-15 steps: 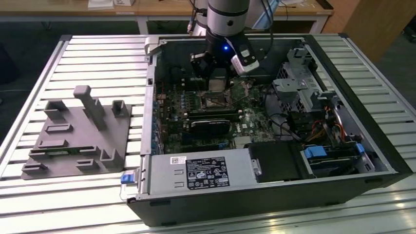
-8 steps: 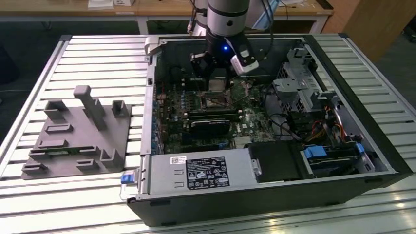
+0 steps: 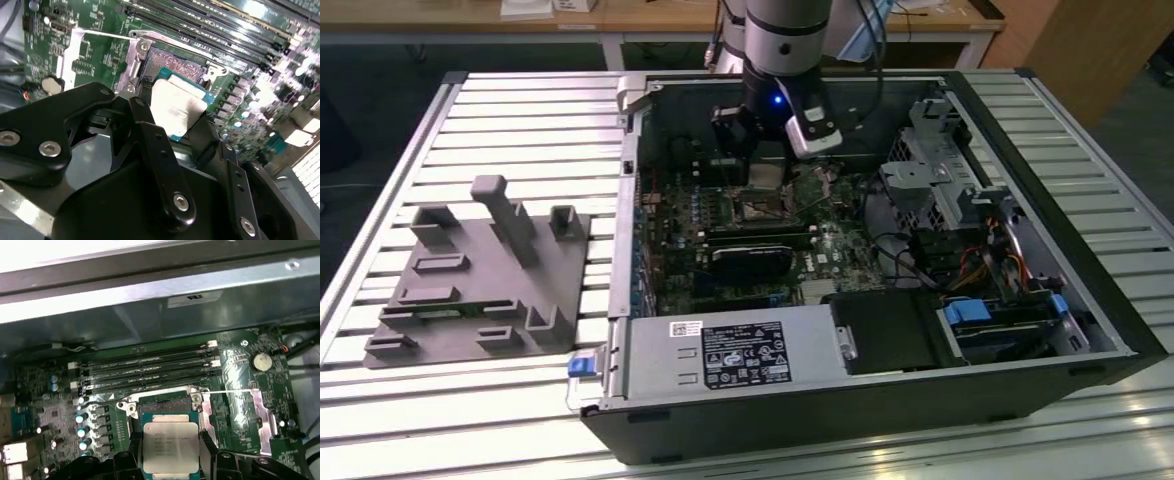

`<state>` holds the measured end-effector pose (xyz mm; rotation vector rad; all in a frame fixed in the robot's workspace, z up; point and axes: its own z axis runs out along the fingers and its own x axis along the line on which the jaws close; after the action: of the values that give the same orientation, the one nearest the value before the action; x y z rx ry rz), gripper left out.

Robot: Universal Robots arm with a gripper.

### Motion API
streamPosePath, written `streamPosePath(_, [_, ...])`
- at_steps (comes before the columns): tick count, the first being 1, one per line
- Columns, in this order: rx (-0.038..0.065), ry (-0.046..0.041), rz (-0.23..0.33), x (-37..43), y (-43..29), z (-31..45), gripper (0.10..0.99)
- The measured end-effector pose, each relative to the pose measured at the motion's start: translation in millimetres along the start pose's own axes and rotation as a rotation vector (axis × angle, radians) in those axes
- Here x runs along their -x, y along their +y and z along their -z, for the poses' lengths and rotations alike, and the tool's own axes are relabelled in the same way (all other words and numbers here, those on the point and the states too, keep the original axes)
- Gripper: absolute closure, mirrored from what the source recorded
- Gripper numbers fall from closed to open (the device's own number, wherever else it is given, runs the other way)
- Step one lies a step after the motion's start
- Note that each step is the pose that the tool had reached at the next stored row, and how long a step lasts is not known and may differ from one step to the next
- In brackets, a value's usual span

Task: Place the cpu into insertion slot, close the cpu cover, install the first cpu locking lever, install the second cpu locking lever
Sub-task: 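Place the cpu into insertion slot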

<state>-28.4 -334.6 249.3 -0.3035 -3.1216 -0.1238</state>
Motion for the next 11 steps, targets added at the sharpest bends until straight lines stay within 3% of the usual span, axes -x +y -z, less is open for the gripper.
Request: streamPosePath(11, [0.002, -0.0150, -0.192, 0.0, -0.1, -1.9, 0.549])
